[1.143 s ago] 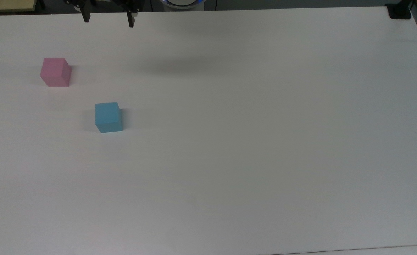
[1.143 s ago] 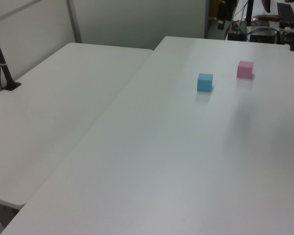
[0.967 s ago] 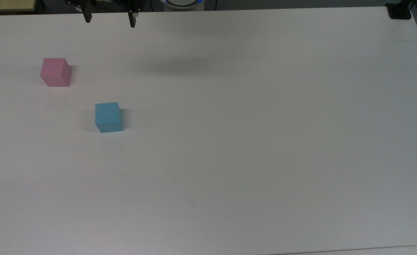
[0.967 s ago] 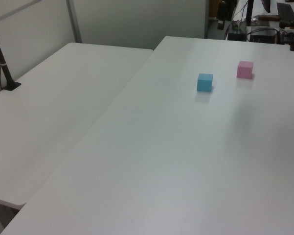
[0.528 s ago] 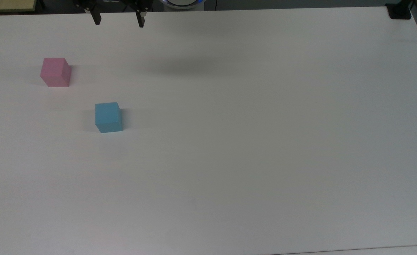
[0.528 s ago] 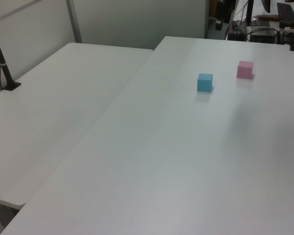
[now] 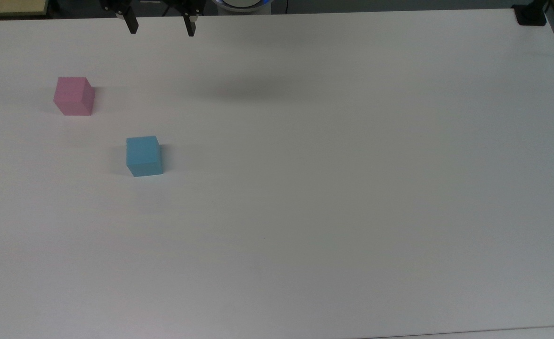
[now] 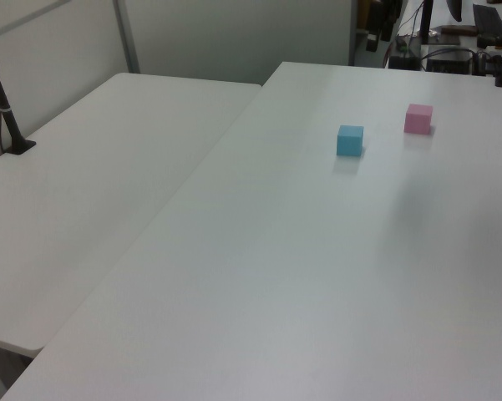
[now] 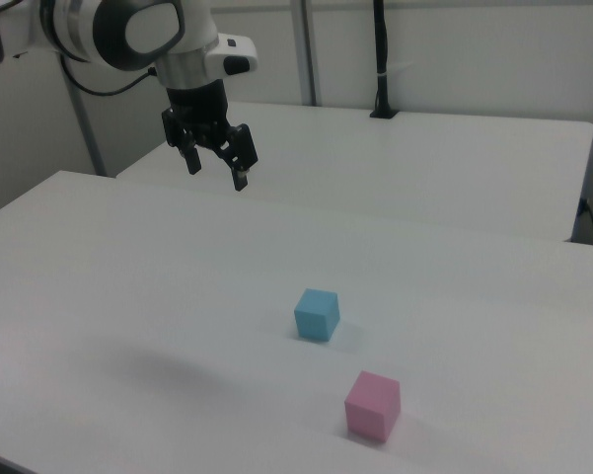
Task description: Put blue cube on pink cube
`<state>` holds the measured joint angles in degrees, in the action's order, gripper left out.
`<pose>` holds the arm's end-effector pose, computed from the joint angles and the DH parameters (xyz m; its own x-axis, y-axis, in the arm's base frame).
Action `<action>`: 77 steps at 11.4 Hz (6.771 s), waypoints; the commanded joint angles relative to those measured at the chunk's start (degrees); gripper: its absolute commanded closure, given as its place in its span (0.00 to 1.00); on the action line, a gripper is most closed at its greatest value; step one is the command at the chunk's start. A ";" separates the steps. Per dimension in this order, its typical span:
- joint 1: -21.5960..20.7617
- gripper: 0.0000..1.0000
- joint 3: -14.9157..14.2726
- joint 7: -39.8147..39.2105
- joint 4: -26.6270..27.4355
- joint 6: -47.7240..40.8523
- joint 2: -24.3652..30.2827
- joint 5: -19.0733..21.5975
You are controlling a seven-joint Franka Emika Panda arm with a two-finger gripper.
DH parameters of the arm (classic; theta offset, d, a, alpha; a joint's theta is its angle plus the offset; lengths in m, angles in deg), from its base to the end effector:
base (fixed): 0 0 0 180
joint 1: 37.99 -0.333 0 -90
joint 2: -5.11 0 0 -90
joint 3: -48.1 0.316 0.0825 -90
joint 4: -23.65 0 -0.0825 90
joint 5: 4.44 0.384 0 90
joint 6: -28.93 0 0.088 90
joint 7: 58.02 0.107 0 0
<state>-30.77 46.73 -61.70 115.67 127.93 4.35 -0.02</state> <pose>0.5680 -0.0785 0.6151 0.9889 -0.0968 0.1126 -0.0893 -0.9936 -0.0696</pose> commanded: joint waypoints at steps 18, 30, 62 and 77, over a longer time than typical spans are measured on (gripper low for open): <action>8.06 0.00 0.15 -23.45 6.83 6.07 -2.05 3.04; 6.40 0.00 0.23 -16.88 8.97 28.87 -18.75 1.30; 19.94 0.79 -5.22 -27.17 23.28 28.69 -2.94 -4.68; 20.90 0.00 -5.39 -28.13 25.14 29.32 -2.85 -5.21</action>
<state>-9.87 41.56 -89.05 138.54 155.89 -0.91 -4.66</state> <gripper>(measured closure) 0.207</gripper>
